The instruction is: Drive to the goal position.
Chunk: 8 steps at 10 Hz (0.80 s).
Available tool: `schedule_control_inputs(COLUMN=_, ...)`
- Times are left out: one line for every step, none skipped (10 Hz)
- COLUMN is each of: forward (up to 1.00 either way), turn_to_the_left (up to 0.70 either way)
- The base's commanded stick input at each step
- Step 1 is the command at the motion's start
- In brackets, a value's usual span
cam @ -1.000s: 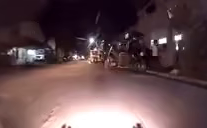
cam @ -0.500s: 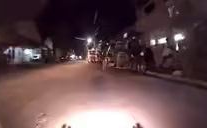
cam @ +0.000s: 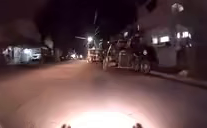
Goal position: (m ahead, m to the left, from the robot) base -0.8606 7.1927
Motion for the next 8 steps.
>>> schedule_control_inputs(forward=0.6, turn_to_the_left=0.0)
schedule_control_inputs(forward=0.6, turn_to_the_left=0.0)
schedule_control_inputs(forward=0.6, turn_to_the_left=0.0)
schedule_control_inputs(forward=0.6, turn_to_the_left=0.0)
schedule_control_inputs(forward=0.6, turn_to_the_left=0.0)
schedule_control_inputs(forward=0.6, turn_to_the_left=0.06)
schedule_control_inputs(forward=0.6, turn_to_the_left=0.13)
schedule_control_inputs(forward=0.6, turn_to_the_left=0.09)
